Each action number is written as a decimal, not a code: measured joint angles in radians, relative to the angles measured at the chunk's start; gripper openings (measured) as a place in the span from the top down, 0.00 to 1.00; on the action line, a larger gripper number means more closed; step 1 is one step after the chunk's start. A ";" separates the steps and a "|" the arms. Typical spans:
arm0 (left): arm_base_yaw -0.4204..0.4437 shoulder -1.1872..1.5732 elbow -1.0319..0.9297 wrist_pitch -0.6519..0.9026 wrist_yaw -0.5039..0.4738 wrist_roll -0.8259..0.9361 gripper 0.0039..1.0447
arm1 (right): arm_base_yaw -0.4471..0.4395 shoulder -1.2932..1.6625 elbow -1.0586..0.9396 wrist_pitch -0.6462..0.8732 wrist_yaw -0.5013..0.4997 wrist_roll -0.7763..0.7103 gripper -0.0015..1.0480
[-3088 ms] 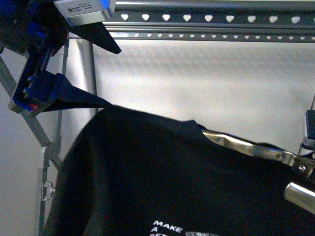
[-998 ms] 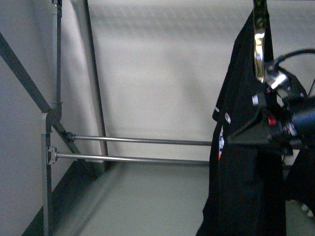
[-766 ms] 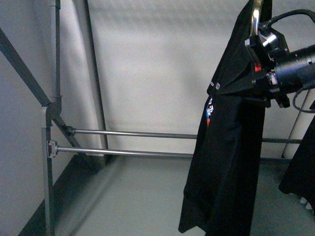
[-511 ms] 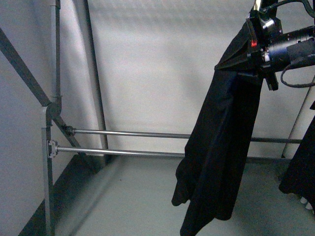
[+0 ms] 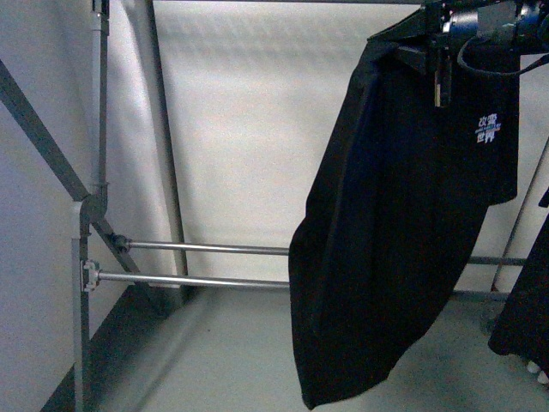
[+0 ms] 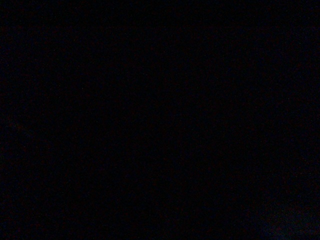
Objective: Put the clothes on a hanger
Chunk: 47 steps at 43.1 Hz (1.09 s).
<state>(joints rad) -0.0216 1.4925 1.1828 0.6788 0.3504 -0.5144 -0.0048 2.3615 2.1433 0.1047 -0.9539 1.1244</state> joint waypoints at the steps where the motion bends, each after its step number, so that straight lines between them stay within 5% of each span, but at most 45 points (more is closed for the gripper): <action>1: 0.000 0.000 0.000 0.000 0.000 0.000 0.06 | 0.002 0.016 0.035 -0.016 0.003 0.018 0.96; 10: 0.000 0.000 0.000 0.000 0.000 0.000 0.06 | 0.024 0.066 0.156 -0.097 0.017 0.093 0.96; 21: 0.000 0.000 0.000 0.000 0.000 0.000 0.06 | 0.037 0.086 0.167 0.014 0.013 0.225 0.96; 47: 0.000 0.000 0.000 0.000 0.000 0.000 0.06 | 0.023 0.103 0.118 0.051 0.017 0.261 0.96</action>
<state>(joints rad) -0.0216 1.4925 1.1828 0.6785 0.3504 -0.5144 0.0185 2.4641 2.2616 0.1558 -0.9367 1.3849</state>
